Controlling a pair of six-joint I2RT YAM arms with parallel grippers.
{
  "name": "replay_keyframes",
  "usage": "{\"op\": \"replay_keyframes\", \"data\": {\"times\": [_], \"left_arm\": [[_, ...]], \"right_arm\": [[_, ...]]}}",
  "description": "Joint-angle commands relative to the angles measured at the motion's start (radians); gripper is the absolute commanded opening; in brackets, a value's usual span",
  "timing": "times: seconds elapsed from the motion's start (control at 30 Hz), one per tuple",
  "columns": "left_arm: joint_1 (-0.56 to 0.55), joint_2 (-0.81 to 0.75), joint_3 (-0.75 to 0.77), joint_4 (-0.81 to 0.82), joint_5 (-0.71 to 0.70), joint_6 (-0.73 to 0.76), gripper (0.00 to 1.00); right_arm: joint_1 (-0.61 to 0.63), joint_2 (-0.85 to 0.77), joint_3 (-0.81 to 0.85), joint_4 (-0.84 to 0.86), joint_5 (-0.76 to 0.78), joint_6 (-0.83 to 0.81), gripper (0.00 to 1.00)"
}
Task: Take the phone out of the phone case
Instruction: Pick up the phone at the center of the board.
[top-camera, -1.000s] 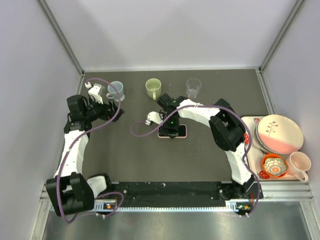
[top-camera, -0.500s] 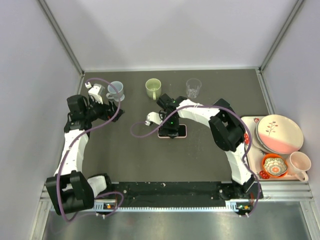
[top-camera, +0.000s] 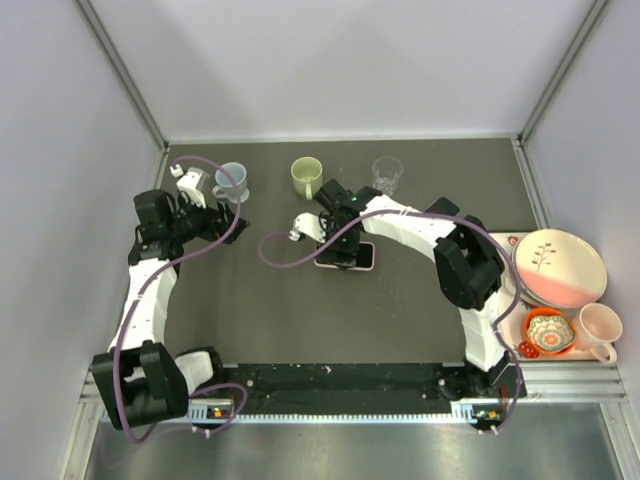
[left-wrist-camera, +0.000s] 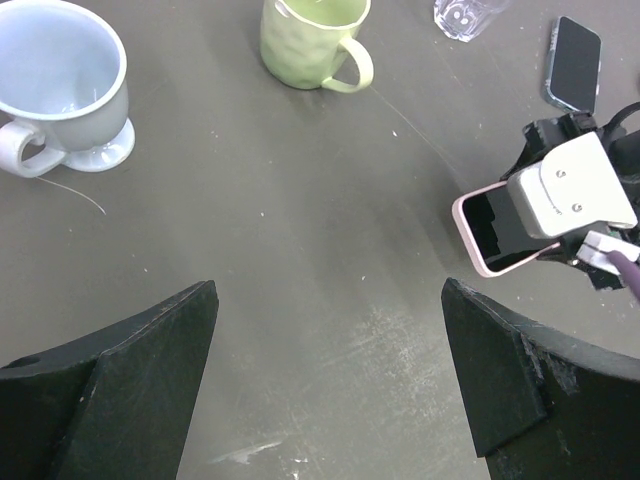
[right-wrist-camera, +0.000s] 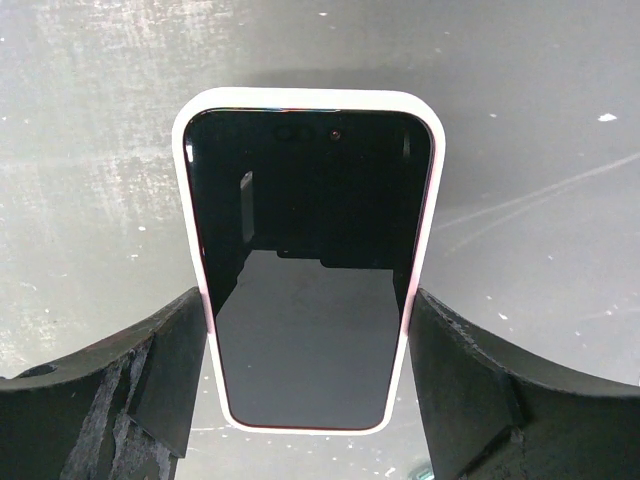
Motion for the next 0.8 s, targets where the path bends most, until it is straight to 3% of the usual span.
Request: {"op": "replay_keyframes", "data": {"times": [0.0,0.37,0.57,0.67,0.77], "left_arm": [[0.008,-0.006,0.002,0.039,0.035,-0.012,0.99],[0.008,-0.050,0.037,0.010,0.007,0.017,0.99],[0.008,-0.065,0.144,-0.093,-0.139,0.077,0.99],[0.008,-0.110,0.109,0.000,-0.205,0.064,0.99],[0.008,-0.142,0.081,0.040,-0.183,0.082,0.99]], "right_arm": [[0.013,-0.120,0.051,0.033,0.031,0.048,0.00],[0.013,-0.424,-0.149,0.242,0.048,0.035,0.00],[0.013,-0.501,-0.232,0.338,0.090,0.029,0.00],[0.013,-0.527,-0.252,0.360,0.079,0.041,0.00],[0.013,-0.544,-0.266,0.377,0.076,0.044,0.00]]}}
